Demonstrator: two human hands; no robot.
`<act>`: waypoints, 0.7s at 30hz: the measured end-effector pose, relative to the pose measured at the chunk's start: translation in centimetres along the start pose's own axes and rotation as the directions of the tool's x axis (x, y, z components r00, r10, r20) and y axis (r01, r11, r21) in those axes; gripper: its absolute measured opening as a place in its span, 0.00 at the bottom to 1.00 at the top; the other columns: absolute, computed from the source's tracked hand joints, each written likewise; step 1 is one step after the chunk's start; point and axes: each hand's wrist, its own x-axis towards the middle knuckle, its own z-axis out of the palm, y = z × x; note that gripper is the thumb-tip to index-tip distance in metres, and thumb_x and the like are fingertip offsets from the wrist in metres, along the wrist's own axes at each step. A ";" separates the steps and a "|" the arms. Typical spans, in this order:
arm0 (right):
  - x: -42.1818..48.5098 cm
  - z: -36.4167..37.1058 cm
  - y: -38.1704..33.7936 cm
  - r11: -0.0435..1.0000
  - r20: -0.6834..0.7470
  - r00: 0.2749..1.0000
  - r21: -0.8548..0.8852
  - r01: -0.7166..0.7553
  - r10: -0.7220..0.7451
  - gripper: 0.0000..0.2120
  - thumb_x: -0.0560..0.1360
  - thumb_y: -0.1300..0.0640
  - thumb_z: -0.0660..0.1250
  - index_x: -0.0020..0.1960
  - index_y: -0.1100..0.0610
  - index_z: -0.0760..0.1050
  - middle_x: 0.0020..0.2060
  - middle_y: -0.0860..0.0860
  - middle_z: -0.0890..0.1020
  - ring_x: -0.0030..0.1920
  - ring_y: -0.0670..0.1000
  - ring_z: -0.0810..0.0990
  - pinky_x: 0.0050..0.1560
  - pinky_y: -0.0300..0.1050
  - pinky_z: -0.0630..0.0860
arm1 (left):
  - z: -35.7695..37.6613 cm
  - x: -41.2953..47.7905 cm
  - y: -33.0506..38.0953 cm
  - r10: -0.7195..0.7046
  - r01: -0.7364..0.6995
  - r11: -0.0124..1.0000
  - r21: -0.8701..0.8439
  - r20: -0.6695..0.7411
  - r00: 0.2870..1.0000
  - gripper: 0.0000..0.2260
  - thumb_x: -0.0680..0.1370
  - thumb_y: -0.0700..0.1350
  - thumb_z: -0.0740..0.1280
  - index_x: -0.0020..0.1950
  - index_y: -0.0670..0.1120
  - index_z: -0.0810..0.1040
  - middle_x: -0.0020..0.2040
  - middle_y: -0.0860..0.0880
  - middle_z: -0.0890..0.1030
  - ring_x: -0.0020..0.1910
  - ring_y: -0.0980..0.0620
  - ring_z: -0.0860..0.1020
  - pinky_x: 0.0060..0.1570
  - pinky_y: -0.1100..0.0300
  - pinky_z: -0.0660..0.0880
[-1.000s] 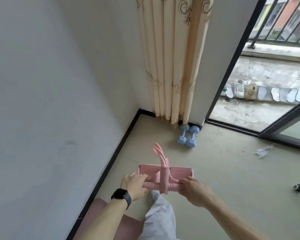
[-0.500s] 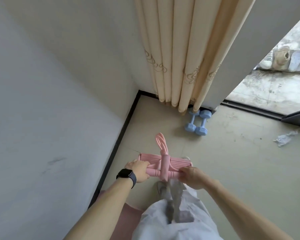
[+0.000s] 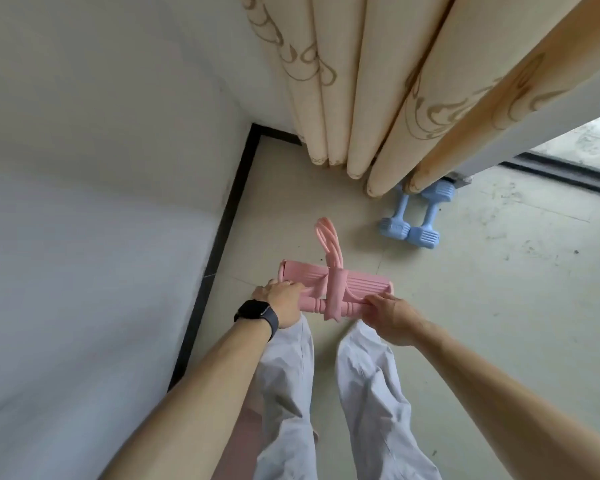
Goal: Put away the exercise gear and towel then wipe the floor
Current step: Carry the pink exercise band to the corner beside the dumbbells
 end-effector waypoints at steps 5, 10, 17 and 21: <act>8.6 0.1 2.7 0.998 -0.040 0.997 0.010 -0.069 0.070 0.12 0.80 0.49 0.58 0.58 0.53 0.74 0.60 0.54 0.78 0.59 0.58 0.77 0.55 0.47 0.71 | -0.6 10.7 -1.0 0.070 -0.071 0.997 0.043 0.023 0.997 0.20 0.79 0.44 0.60 0.72 0.53 0.68 0.68 0.47 0.74 0.65 0.42 0.72 0.61 0.49 0.69; 16.1 3.0 4.8 0.987 -0.095 0.985 0.083 -0.136 0.143 0.12 0.80 0.48 0.60 0.57 0.54 0.74 0.58 0.54 0.79 0.57 0.58 0.77 0.56 0.49 0.72 | 0.8 19.8 -3.0 0.125 -0.125 0.987 0.099 0.009 0.992 0.18 0.78 0.44 0.60 0.68 0.53 0.70 0.67 0.47 0.75 0.64 0.42 0.73 0.57 0.51 0.68; 26.6 6.6 5.7 0.968 -0.282 0.933 0.176 -0.178 0.223 0.15 0.77 0.44 0.57 0.60 0.49 0.72 0.59 0.53 0.78 0.54 0.62 0.77 0.54 0.53 0.75 | 2.1 31.2 -6.7 0.181 -0.130 0.959 0.253 -0.188 0.965 0.18 0.78 0.45 0.63 0.68 0.54 0.70 0.65 0.51 0.76 0.65 0.46 0.71 0.58 0.52 0.64; 32.5 7.0 6.8 0.968 -0.445 0.860 0.092 -0.234 0.250 0.16 0.79 0.46 0.61 0.65 0.49 0.70 0.63 0.52 0.75 0.55 0.62 0.75 0.54 0.55 0.74 | 3.1 37.3 -7.4 0.227 -0.107 0.948 0.299 -0.401 0.888 0.18 0.76 0.41 0.65 0.65 0.52 0.70 0.61 0.52 0.79 0.59 0.47 0.74 0.54 0.52 0.61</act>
